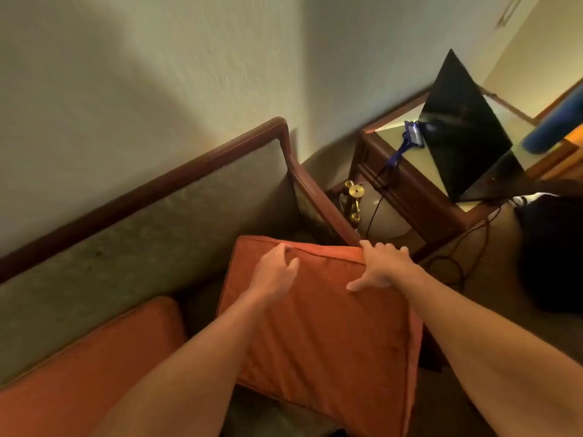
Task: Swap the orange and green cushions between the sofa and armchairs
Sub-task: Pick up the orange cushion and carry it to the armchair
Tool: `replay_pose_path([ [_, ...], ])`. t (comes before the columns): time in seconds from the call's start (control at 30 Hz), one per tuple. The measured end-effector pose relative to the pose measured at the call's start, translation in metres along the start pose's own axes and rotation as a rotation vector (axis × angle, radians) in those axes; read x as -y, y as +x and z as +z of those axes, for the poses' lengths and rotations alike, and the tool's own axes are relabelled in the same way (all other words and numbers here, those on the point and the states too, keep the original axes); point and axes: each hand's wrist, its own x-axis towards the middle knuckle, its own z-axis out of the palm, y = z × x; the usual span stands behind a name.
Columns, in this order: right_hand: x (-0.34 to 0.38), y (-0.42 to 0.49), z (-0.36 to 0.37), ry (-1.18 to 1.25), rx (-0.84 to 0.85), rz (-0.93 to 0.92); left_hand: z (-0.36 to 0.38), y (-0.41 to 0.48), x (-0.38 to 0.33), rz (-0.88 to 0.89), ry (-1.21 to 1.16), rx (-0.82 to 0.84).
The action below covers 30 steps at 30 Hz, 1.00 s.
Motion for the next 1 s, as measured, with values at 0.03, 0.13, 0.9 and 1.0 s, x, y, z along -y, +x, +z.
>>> replay_pose_path([
  [0.03, 0.001, -0.003, 0.001, -0.023, 0.042, 0.002, -0.002, -0.001, 0.003, -0.014, -0.018, 0.000],
  [0.13, -0.001, -0.014, 0.020, 0.028, 0.133, 0.001, -0.014, -0.009, 0.007, -0.024, -0.023, 0.015],
  [0.9, 0.048, -0.227, 0.126, -0.010, -0.432, -0.048, -0.056, -0.127, 0.057, 0.562, 0.695, 0.286],
  [1.0, 0.069, -0.226, 0.134, 0.062, -0.445, -0.076, -0.061, -0.140, 0.072, 0.653, 0.725, 0.282],
])
